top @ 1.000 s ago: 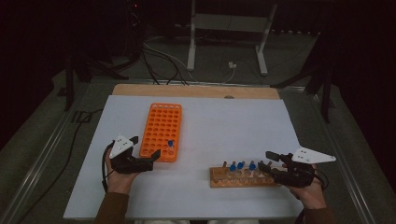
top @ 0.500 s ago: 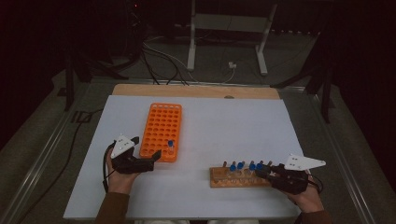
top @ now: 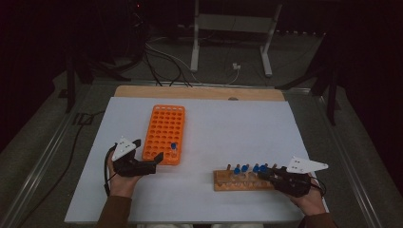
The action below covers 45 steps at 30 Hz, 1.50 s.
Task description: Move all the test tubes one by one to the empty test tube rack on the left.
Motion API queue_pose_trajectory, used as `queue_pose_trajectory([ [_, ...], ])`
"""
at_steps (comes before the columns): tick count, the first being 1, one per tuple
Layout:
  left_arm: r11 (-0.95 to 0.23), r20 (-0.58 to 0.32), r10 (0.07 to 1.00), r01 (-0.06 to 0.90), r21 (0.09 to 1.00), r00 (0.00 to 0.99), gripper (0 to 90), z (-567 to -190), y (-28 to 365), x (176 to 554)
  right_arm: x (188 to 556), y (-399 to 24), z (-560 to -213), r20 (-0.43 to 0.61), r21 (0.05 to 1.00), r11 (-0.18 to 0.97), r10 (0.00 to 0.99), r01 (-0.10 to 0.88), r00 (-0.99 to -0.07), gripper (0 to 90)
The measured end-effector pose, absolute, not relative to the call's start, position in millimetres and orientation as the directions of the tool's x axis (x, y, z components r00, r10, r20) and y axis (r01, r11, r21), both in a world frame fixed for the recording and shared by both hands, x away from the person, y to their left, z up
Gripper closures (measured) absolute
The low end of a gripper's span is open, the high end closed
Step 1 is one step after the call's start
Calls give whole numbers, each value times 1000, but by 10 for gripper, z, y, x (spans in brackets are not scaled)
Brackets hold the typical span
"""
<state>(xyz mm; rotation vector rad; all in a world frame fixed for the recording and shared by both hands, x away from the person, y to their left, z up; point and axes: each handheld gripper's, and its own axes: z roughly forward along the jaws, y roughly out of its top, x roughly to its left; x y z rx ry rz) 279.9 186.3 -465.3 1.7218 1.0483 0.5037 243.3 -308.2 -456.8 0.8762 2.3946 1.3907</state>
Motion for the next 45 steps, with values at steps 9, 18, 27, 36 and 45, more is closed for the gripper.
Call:
queue_pose_trajectory([
  [9, -101, -143, 837, 406, 908, 528, 5, -4637, 1872, 2786, 2453, -3167, -4343, 104, 874, 317, 621, 370, -777, 769],
  [18, -119, -131, 829, 400, 909, 544, 5, -4573, 1845, 2764, 2501, -3225, -4017, 123, 903, 255, 617, 345, -778, 770],
  [27, -121, -128, 808, 374, 920, 576, 6, -4437, 1800, 2767, 2661, -3181, -3731, 65, 914, 269, 642, 304, -764, 770],
  [36, -153, -93, 785, 338, 929, 612, 18, -4357, 1619, 2826, 2858, -3023, -3701, 75, 926, 234, 655, 296, -752, 770],
  [45, -179, -94, 757, 344, 922, 646, 11, -4162, 1311, 2881, 3021, -2825, -3697, 100, 927, 220, 638, 305, -764, 770],
])
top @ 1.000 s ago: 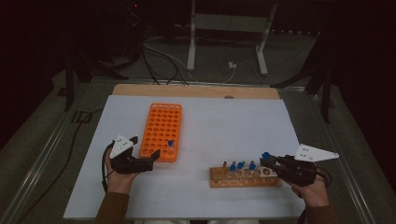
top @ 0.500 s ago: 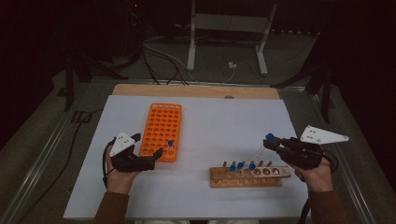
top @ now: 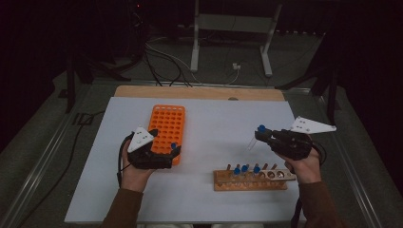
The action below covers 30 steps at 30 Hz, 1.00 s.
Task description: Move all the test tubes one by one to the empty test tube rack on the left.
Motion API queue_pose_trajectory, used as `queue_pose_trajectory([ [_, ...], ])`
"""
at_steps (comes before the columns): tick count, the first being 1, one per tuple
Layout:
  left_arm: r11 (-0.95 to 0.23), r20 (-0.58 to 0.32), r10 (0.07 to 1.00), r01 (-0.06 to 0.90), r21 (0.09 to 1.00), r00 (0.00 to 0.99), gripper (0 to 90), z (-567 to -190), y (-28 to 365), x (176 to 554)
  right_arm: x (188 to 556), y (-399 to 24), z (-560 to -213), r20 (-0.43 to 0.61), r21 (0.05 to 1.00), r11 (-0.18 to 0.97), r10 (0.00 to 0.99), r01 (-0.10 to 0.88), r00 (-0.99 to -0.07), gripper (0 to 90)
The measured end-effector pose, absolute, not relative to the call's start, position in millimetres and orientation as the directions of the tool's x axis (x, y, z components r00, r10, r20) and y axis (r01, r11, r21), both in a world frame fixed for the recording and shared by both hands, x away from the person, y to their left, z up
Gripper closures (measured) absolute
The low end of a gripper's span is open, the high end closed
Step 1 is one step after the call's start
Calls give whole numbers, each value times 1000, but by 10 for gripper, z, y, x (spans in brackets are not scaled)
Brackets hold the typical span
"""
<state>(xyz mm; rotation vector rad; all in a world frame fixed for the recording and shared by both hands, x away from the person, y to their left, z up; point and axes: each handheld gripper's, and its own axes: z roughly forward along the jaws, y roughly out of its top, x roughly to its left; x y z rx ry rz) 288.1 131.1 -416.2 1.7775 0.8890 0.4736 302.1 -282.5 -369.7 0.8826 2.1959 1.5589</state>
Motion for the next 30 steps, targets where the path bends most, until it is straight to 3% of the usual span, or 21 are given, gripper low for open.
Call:
queue_pose_trajectory([
  [15, -234, -79, 683, 320, 918, 727, 16, -4111, 759, 2971, 3121, -2546, -3704, 119, 925, 219, 608, 310, -785, 770],
  [30, -284, -55, 620, 290, 914, 783, 102, -4104, 305, 3081, 3213, -2270, -3676, 112, 919, 253, 570, 303, -814, 769],
])
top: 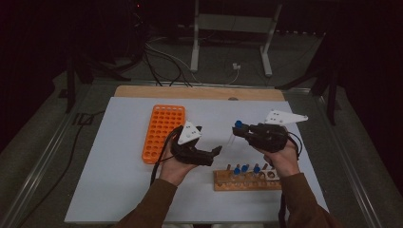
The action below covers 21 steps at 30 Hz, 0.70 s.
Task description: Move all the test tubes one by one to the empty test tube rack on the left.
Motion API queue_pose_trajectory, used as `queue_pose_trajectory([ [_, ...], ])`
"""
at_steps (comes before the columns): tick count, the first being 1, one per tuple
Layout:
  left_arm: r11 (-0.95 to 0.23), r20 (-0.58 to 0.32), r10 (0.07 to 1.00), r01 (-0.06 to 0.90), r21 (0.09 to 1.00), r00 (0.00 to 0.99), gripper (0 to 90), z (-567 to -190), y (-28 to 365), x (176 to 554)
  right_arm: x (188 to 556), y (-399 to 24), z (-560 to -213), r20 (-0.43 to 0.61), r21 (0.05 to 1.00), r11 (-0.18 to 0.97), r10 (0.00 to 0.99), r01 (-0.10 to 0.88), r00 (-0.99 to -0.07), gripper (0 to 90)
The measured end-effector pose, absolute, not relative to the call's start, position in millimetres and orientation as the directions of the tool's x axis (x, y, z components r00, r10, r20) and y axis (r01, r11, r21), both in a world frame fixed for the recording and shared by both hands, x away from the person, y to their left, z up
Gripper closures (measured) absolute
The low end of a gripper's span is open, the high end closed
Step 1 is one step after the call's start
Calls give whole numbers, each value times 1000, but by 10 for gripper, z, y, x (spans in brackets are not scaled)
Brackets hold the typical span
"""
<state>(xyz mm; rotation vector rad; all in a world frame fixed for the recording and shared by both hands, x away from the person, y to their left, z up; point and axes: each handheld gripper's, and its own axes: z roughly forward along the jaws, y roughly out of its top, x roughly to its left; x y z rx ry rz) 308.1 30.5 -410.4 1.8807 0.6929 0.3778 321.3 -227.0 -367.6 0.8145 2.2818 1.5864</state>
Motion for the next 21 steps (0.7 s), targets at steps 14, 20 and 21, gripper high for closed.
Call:
queue_pose_trajectory([
  [14, -267, -82, 525, 256, 929, 847, 648, -4073, 207, 3142, 3215, -2111, -3717, 111, 914, 276, 533, 297, -839, 769],
  [20, -294, -58, 513, 239, 925, 856, 732, -4059, 179, 3139, 3212, -2069, -3726, 110, 913, 282, 527, 295, -843, 769],
  [21, -296, -58, 510, 238, 925, 858, 739, -4059, 178, 3140, 3212, -2067, -3727, 110, 912, 283, 527, 296, -843, 769],
])
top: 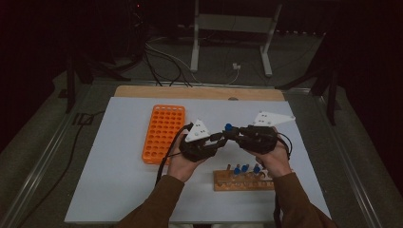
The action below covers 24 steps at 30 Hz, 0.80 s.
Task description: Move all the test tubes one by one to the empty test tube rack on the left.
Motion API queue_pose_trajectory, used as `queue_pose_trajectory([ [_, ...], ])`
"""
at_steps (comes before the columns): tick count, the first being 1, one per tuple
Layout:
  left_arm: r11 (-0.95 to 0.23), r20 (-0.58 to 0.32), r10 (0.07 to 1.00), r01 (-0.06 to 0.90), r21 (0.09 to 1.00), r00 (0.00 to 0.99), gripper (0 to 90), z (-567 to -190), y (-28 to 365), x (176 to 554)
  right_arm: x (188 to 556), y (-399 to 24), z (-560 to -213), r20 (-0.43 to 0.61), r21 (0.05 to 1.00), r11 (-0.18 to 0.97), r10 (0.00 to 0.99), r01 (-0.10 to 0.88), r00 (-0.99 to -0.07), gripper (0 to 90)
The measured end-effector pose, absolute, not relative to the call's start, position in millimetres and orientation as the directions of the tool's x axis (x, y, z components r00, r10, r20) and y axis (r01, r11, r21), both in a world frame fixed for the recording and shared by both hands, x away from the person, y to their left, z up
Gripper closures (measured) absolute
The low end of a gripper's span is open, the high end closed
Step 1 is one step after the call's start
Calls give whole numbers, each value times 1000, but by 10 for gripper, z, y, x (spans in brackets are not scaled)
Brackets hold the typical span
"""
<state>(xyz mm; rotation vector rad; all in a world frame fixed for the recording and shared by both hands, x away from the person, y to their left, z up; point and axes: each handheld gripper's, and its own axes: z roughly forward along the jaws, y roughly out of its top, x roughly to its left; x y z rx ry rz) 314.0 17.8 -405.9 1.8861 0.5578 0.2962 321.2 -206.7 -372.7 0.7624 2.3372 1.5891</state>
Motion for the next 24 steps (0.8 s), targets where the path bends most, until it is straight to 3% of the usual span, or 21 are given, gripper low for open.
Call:
queue_pose_trajectory([
  [16, -298, -46, 493, 219, 929, 869, 782, -4054, 174, 3122, 3202, -2068, -3744, 117, 912, 284, 511, 296, -851, 762],
  [24, -291, -58, 525, 243, 925, 849, 784, -4060, 265, 3159, 3214, -2163, -3744, 149, 910, 258, 523, 323, -839, 298],
])
